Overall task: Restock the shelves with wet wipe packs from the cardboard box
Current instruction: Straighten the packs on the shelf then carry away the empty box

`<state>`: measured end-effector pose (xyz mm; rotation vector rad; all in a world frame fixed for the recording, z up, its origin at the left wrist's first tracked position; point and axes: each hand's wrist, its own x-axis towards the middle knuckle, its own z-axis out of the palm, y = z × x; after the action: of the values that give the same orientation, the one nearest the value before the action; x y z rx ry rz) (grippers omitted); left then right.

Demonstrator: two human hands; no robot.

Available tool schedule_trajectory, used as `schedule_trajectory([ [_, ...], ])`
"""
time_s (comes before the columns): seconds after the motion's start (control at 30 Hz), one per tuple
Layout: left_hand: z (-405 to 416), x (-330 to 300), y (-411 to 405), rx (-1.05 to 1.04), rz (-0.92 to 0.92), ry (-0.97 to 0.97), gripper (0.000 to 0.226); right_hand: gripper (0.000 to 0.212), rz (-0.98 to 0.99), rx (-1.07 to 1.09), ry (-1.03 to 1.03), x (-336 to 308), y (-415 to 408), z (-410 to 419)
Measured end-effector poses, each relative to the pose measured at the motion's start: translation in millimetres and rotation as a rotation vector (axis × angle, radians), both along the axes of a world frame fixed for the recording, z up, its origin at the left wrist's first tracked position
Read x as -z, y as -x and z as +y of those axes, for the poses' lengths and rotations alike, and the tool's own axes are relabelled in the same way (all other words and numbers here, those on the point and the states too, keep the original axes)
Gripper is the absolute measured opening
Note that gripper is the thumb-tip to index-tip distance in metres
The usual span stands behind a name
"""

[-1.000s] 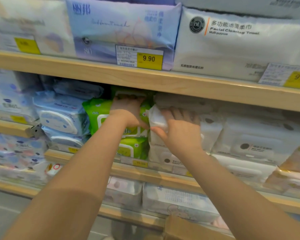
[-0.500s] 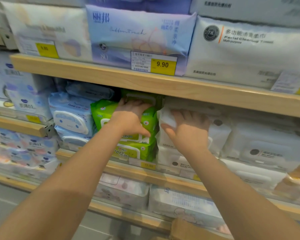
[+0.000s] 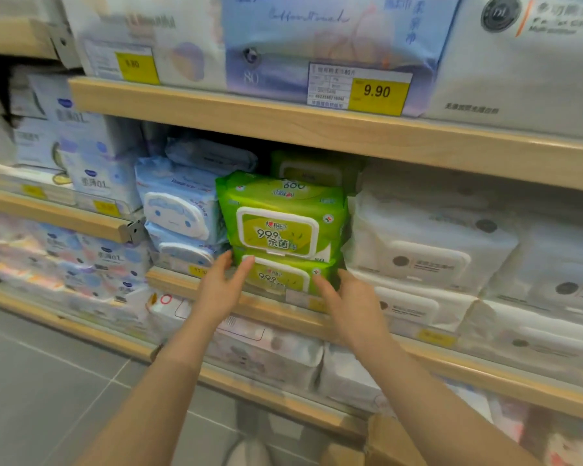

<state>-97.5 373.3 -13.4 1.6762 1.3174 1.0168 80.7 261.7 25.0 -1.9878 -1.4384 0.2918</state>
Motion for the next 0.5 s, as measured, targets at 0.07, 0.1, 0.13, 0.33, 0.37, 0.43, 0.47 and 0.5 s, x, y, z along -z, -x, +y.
schedule_trajectory([
  [0.07,10,3,-9,-0.011,-0.026,0.022,0.055,0.047,0.087,0.063,0.050,0,-2,19],
  [0.1,13,4,-13,-0.047,-0.030,0.022,0.053,0.054,0.094,0.078,0.074,0,0,26],
  [0.13,14,5,-15,-0.094,-0.021,0.020,0.052,0.060,0.119,0.089,0.089,-1,2,32],
  [0.33,8,5,-23,-0.199,0.044,-0.018,0.042,0.065,0.228,0.097,0.071,3,1,37],
  [0.37,9,5,-23,-0.200,0.054,-0.014,0.043,0.064,0.182,0.083,0.109,-1,1,34],
  [0.43,11,4,-22,-0.180,0.069,0.010,0.044,0.064,-0.013,0.069,0.154,-14,1,25],
  [0.47,12,4,-20,-0.166,0.059,0.016,0.045,0.062,-0.104,0.058,0.109,-24,1,21],
  [0.5,13,3,-18,-0.149,0.039,0.022,0.047,0.058,-0.175,0.047,0.015,-35,2,17],
])
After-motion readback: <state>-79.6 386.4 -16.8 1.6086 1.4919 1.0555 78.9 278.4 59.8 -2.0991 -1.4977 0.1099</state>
